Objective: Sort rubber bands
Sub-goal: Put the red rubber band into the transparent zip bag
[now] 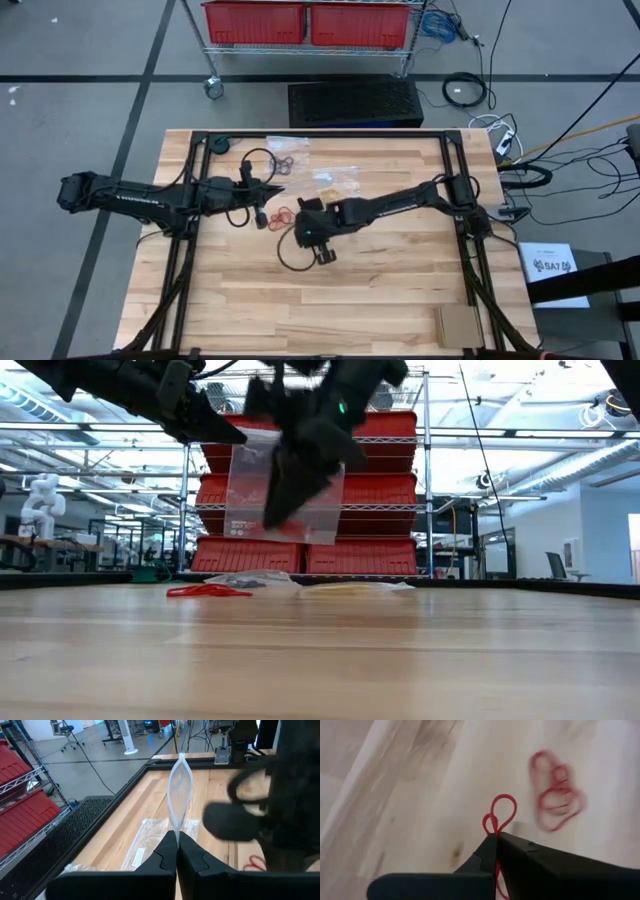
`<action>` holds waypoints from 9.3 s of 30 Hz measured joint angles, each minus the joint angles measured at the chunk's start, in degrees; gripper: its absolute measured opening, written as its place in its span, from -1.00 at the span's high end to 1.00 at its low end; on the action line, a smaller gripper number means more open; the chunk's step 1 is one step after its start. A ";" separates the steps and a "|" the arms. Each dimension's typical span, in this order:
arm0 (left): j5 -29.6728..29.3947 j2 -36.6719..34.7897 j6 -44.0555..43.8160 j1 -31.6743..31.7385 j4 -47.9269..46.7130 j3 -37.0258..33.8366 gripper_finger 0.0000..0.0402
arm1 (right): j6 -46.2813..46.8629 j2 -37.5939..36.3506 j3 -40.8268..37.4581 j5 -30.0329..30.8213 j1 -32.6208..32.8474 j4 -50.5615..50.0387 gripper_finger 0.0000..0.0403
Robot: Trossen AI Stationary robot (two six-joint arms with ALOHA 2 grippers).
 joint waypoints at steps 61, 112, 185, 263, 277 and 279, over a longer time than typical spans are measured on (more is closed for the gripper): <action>1.70 0.04 -0.09 0.00 0.09 0.00 1.00 | -5.09 -1.37 24.29 11.74 -7.44 -20.28 0.07; -1.81 0.06 -0.06 0.07 -0.23 0.07 1.00 | 19.37 4.60 -17.17 3.16 -2.26 46.73 0.19; -1.79 0.04 0.14 0.07 -0.21 0.04 1.00 | 27.33 6.88 -12.05 9.30 -3.39 29.66 0.23; -1.77 0.02 0.00 0.06 -0.59 0.02 1.00 | 37.40 -21.97 -33.28 7.54 5.10 11.25 1.00; -1.77 0.02 -0.02 0.04 -0.59 0.02 1.00 | 37.66 -13.83 -36.10 2.58 3.44 19.40 1.00; -1.77 0.02 -0.02 0.05 -0.59 0.02 1.00 | 38.82 -13.47 -36.10 2.57 3.44 19.63 0.97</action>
